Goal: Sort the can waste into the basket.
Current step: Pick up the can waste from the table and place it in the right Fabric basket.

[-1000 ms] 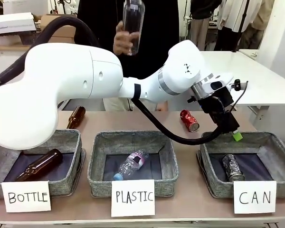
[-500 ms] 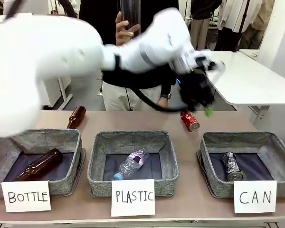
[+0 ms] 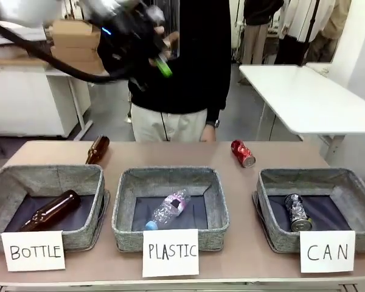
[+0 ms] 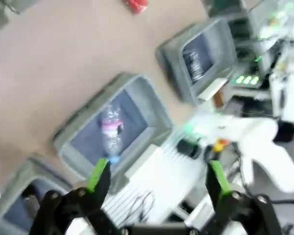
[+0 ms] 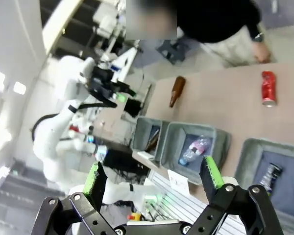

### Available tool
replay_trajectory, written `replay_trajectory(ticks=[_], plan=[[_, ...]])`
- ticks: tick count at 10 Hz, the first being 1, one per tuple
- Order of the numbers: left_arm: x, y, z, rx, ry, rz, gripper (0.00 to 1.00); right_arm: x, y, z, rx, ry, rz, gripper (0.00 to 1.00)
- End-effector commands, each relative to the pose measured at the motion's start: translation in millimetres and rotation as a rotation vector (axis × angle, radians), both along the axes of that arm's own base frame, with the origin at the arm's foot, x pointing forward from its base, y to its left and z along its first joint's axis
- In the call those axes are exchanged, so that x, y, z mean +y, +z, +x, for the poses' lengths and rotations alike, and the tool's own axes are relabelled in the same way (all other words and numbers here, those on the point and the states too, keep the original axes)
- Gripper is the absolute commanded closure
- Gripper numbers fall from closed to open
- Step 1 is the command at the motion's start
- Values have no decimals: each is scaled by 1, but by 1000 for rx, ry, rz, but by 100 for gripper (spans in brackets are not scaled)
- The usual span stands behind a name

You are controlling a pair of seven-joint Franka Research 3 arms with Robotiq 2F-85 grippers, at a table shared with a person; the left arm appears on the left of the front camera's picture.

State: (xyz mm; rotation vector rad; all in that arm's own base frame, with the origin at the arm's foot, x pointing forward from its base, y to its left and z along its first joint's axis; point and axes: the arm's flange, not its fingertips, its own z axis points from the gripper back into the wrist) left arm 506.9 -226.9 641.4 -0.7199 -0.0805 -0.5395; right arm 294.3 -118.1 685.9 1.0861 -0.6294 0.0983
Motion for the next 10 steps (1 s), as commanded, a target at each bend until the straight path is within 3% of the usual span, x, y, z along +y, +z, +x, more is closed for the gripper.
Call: replay_trajectory(ticks=[1,4,6,7,8,10], plan=[[105,-31,-93,-127,173,-207,0,55,5,16,20,86,33,0],[245,-45,-130,-155,326,-552,0,143,-13,39,91,108,89,0],[296,-69,-126,-113,409,-702,0,147,-22,42,123,42,114,0],[308,-83,-113,-57,432,-734,0,148,-16,42,98,150,50,0],[297,-64,-144,-129,418,-633,0,148,-16,42,98,150,50,0],[297,-64,-144,-129,418,-633,0,148,-16,42,98,150,50,0]])
